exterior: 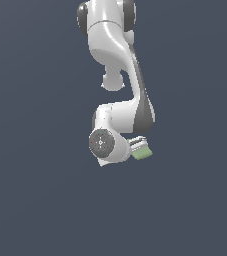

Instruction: Pick up the object and move it to a goal position.

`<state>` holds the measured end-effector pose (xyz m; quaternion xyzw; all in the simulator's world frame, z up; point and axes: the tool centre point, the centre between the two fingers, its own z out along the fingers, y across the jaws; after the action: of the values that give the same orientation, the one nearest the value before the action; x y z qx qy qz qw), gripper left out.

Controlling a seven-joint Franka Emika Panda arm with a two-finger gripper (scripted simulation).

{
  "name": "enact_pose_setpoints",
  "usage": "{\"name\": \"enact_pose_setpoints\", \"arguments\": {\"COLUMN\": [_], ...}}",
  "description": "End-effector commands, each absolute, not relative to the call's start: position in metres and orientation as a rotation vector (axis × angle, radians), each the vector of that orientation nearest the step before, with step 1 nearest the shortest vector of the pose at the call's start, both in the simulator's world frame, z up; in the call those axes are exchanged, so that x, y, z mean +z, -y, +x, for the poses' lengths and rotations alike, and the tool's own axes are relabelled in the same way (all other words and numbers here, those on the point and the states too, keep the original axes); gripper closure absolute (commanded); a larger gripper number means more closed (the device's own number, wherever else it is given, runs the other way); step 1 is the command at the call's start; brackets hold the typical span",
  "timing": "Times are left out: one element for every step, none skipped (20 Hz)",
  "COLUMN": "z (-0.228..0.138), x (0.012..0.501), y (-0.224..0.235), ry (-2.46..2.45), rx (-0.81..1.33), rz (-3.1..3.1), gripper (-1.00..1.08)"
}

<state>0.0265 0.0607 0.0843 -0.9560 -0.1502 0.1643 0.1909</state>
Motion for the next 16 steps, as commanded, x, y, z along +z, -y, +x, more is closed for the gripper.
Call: {"name": "enact_pose_setpoints", "arguments": {"z": [0.026,0.026,0.026,0.026,0.025,0.025,0.025,0.025,0.024,0.024,0.024,0.024,0.023,0.023,0.023,0.023], "x": [0.079,0.077,0.076,0.074,0.073,0.072,0.071,0.071,0.070,0.070,0.069,0.069,0.069,0.069,0.069,0.069], "y": [-0.066,-0.067,-0.069,-0.071,-0.072,-0.073,-0.074,-0.075,-0.076,-0.076,-0.077,-0.077,-0.077,-0.077,-0.077,-0.077], "ry": [0.466,0.482,0.499,0.515,0.530,0.544,0.558,0.570,0.582,0.592,0.602,0.610,0.618,0.625,0.632,0.637], "rx": [0.487,0.494,0.500,0.505,0.508,0.509,0.510,0.509,0.508,0.506,0.503,0.500,0.497,0.494,0.490,0.487], "rz": [-2.600,-2.565,-2.530,-2.495,-2.459,-2.425,-2.392,-2.361,-2.332,-2.304,-2.279,-2.255,-2.232,-2.212,-2.194,-2.178], "gripper": [-0.60,-0.60,-0.60,-0.60,-0.60,-0.60,-0.60,-0.60,-0.60,-0.60,-0.60,-0.60,-0.60,-0.60,-0.60,-0.60]}}
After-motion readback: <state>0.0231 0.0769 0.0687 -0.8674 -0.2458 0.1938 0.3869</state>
